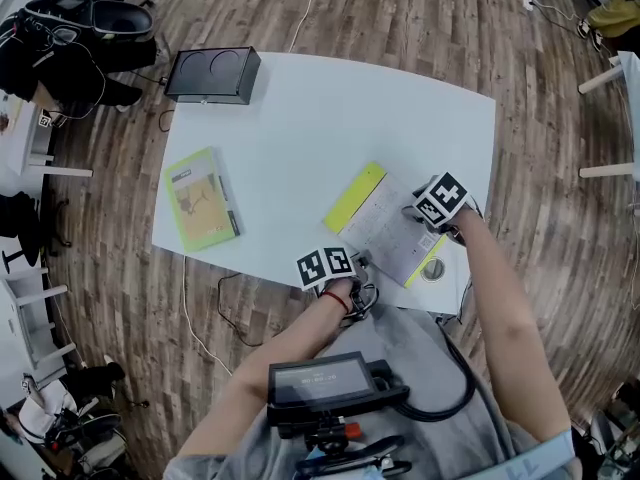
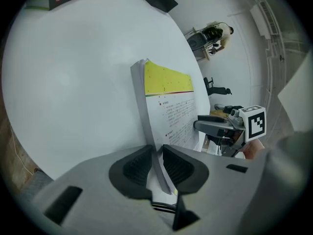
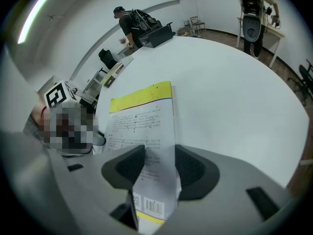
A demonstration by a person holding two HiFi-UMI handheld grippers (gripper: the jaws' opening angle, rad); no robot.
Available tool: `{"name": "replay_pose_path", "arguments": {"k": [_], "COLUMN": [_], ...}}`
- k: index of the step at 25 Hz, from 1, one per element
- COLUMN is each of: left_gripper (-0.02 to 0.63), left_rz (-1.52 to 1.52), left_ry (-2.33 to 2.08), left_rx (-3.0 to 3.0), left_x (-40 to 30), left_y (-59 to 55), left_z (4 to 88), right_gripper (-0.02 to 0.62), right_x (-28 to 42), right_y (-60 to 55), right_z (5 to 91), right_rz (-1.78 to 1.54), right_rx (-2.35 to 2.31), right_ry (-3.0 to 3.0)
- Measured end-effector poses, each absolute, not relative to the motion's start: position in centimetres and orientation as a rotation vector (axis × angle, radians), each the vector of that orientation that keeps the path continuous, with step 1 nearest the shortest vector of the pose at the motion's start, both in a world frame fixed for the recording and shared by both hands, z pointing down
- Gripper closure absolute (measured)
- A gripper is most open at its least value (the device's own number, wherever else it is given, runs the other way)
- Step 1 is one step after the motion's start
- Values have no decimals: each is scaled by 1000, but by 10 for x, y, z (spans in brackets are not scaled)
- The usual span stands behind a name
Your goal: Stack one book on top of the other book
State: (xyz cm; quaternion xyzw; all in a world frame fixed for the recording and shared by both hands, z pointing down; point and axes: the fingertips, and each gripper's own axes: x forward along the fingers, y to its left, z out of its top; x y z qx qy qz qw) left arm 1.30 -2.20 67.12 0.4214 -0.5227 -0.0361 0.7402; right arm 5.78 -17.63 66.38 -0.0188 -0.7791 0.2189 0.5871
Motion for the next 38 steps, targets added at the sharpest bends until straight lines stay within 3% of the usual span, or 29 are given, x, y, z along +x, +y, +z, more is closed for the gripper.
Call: {"name": "replay_pose_path", "arguments": {"k": [11,38], "left_gripper": [535,535], "left_rz": [-41,412], "left_ry": [-1186,-1144], "left_rx": [984,1392], "left_x": [-17,-92], "left_y": [-36,-112], "left_z": [670,665], "right_gripper": [401,428], "right_x": [67,81], "right_y": [-177,-125], "right_z": [665,665], "right_rz": [655,1076], "right_rx": [77,401], "right_ry": [-1801,-1800]}}
